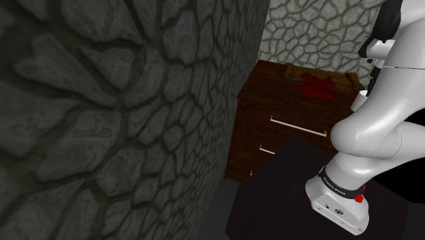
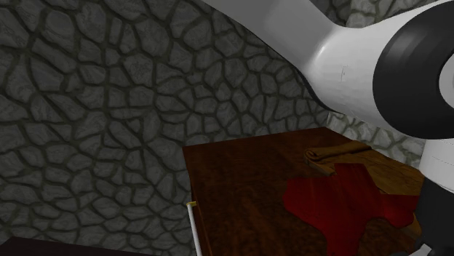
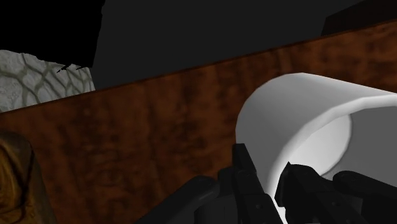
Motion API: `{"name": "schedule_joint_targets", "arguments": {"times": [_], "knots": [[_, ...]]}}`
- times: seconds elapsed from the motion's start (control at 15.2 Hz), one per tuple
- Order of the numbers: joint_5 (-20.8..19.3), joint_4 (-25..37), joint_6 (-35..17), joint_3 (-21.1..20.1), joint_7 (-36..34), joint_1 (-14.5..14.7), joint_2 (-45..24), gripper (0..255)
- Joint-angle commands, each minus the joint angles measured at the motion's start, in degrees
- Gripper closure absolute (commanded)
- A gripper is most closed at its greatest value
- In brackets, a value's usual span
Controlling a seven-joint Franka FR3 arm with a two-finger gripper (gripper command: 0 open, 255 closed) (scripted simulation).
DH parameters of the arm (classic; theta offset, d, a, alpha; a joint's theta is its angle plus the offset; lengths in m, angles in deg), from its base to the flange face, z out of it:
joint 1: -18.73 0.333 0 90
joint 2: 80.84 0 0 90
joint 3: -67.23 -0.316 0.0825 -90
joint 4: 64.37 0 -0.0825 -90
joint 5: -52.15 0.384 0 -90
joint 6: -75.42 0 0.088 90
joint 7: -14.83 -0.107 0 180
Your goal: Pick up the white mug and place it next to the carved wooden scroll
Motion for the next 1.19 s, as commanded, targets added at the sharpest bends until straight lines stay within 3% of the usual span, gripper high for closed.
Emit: {"name": "schedule_joint_targets", "arguments": {"times": [0.0,0.07,0.4,0.66,1.12], "knots": [[0.00,0.01,-0.01,0.00,0.00,0.00,0.01,255],[0.01,0.00,-0.02,0.00,0.00,0.00,0.00,0],[0.00,0.00,-0.02,0.00,0.00,0.00,0.00,0],[-2.50,3.66,6.36,1.01,-1.66,1.35,3.34,0],[-2.51,3.66,6.36,0.99,-1.66,1.34,3.35,0]]}}
